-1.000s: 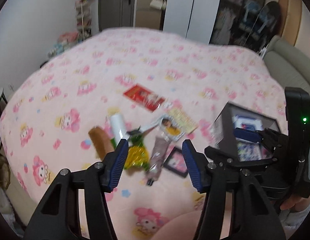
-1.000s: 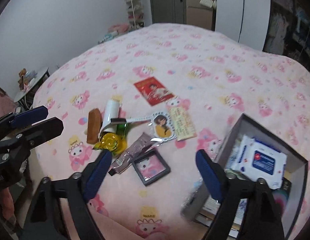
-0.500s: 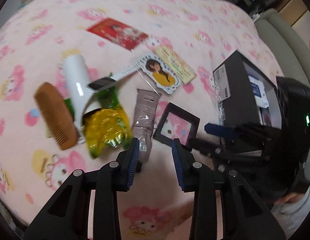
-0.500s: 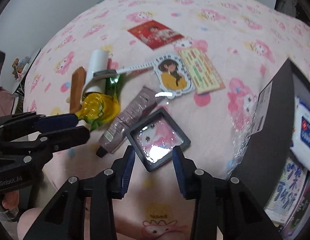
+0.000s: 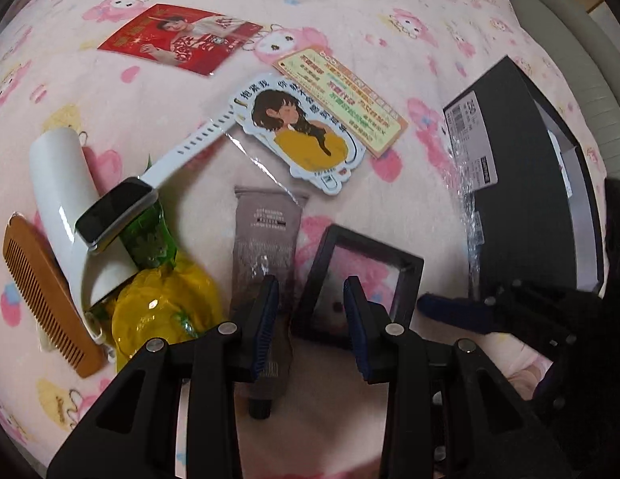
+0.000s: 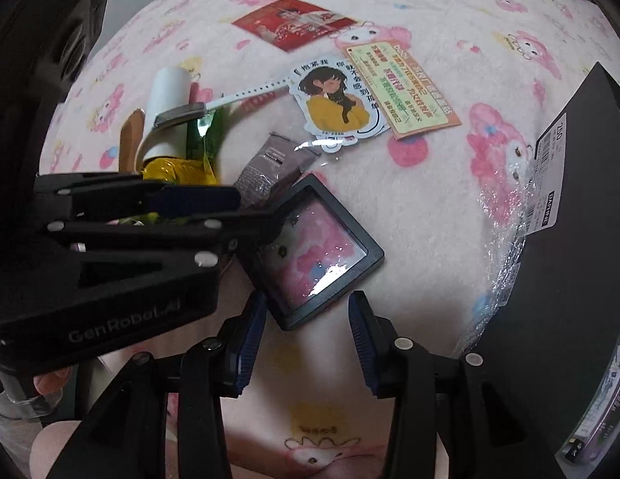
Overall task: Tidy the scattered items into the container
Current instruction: 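Close the right gripper on the black-framed square mirror, then carry the mirror with the right gripper over the black box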
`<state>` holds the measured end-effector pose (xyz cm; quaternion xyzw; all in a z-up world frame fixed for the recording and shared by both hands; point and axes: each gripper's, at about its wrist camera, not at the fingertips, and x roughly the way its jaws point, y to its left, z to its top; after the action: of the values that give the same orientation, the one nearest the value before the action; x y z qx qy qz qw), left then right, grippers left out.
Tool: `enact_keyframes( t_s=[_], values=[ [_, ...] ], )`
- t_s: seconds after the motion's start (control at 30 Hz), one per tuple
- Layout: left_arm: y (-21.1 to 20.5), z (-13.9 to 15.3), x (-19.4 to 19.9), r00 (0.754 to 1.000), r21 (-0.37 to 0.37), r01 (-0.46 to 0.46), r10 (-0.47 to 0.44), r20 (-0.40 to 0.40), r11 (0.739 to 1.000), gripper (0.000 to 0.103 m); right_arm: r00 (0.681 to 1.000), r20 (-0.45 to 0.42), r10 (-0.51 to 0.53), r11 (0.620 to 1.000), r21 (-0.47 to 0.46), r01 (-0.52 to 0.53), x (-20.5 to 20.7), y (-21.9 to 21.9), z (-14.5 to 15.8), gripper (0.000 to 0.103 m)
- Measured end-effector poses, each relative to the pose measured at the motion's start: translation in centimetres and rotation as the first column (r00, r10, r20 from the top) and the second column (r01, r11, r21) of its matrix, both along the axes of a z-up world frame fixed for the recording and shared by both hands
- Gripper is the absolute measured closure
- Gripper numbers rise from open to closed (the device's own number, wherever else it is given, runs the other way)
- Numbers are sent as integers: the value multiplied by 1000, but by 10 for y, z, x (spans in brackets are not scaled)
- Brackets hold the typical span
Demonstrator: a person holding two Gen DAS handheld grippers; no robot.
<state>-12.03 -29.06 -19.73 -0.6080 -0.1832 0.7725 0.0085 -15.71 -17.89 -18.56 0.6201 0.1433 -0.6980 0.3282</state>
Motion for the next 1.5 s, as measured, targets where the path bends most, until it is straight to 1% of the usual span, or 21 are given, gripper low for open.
enact_keyframes(
  t_s=[0.07,0.13,0.27,0.3,0.4,0.47,0.53,0.6,0.73,0.83,0.87,0.93,1.0,1.13,1.23,1.33,1.37,1.4,1.43,1.47,1.5],
  values=[
    [-1,1,-1,1000,11,2,-2,-2,1000,69,1000,16,-1,1000,-1,1,-3,-4,-3,63],
    [0,2,-2,1000,35,17,-17,-10,999,75,1000,27,-5,1000,-6,5,-6,-7,-5,63],
    [3,-5,-4,1000,27,26,-26,9,999,79,1000,23,-8,1000,-10,8,-10,-13,-4,63],
    [5,-11,-4,999,31,23,-24,21,999,82,1000,23,-9,1000,-7,9,-10,-16,-5,63],
    [7,-16,-5,999,27,28,-29,42,999,83,1000,20,-6,1000,18,6,-14,-24,-8,62],
    [6,-11,-1,998,43,37,-39,43,998,84,1000,24,-2,1000,22,2,-16,-29,-10,61],
    [2,-6,3,998,69,43,-46,45,997,90,1000,21,-4,1000,21,3,-18,-34,-9,58],
    [-5,-1,9,998,90,43,-47,43,995,93,1000,23,-2,1000,22,2,-21,-40,-10,57],
    [-17,2,11,999,101,12,-15,30,995,93,999,53,-6,1000,9,5,-29,-53,-15,55],
    [-21,-10,4,999,129,-22,18,31,991,93,996,86,-9,1000,3,8,-36,-65,-21,55],
    [-20,-13,1,999,120,-21,17,35,993,93,996,92,-9,1000,2,8,-38,-68,-22,54],
    [-16,-12,-5,999,86,0,-3,36,996,93,996,87,-11,1000,-6,12,-42,-76,-21,53],
    [-16,-3,-5,1000,82,16,-17,19,997,93,997,71,-11,1000,-16,12,-44,-85,-16,54],
    [-29,16,3,1000,154,10,-7,-20,988,93,1000,-18,-1,1000,-22,1,-46,-103,2,54],
    [-30,33,31,998,191,2,9,-58,982,93,999,-37,-7,998,-62,5,-49,-114,14,56],
    [-19,43,47,995,199,1,18,-94,980,93,999,-45,-7,995,-95,3,-32,-102,16,56],
    [-10,46,48,994,198,6,16,-108,980,93,999,-52,-6,994,-106,1,-20,-81,19,56],
    [-1,48,50,992,196,11,13,-122,980,93,998,-60,-5,993,-119,-3,-11,-50,21,56],
    [7,50,51,991,195,16,10,-136,981,93,997,-71,-3,992,-128,-6,2,-29,29,56],
    [16,52,52,989,193,21,8,-149,981,93,997,-83,-3,991,-137,-9,5,-14,39,56],
    [23,57,53,986,191,28,4,-164,981,93,995,-97,-3,989,-149,-11,10,16,54,56]
  ],
)
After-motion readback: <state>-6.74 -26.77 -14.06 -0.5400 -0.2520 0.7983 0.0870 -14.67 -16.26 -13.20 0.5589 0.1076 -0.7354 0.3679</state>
